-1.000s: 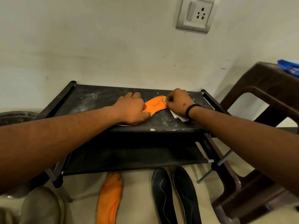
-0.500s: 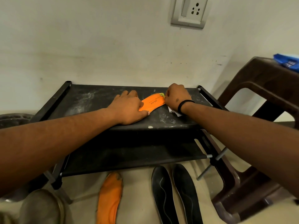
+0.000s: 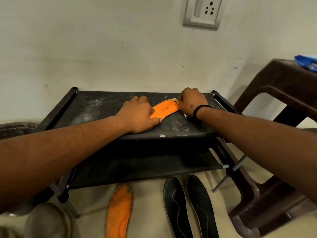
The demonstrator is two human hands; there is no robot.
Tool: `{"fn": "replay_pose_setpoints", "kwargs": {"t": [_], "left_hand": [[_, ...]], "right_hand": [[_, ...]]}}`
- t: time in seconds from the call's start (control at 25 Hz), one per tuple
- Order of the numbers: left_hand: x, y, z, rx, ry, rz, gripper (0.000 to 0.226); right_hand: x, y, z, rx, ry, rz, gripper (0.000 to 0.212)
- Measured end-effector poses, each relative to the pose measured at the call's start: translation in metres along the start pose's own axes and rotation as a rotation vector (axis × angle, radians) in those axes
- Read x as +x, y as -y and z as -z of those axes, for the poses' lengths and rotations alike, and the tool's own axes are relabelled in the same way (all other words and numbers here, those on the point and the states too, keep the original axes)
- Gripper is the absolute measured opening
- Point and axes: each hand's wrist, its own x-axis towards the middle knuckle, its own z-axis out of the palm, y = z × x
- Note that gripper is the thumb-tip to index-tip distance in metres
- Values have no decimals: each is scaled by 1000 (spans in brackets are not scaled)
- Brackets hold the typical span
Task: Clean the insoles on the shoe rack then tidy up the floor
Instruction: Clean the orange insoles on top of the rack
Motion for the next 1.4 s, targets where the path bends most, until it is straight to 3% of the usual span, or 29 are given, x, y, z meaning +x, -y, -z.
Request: {"fn": "replay_pose_setpoints", "kwargs": {"t": [0.24, 0.4, 0.6, 0.84, 1.04, 1.16, 1.4], "left_hand": [[0, 1, 0, -9, 5, -1, 56], [0, 0, 0, -11, -5, 2, 57], [1, 0, 0, -10, -6, 0, 57], [-1, 0, -2, -62, -54, 31, 44], [0, 1, 0, -19, 1, 6, 57], [1, 2, -1, -16, 1, 4, 58], [1, 2, -2, -22, -14, 11, 56]], "right_hand": [[-15, 8, -2, 260, 81, 172, 18], [-19, 3, 6, 277, 118, 258, 14], [-7, 11, 2, 72, 25, 136, 18], [-23, 54, -1, 275, 197, 314, 11], [1, 22, 0, 88, 65, 106, 16], [6, 20, -6, 158, -10, -48, 13], [-13, 47, -9, 340, 111, 154, 14]]}}
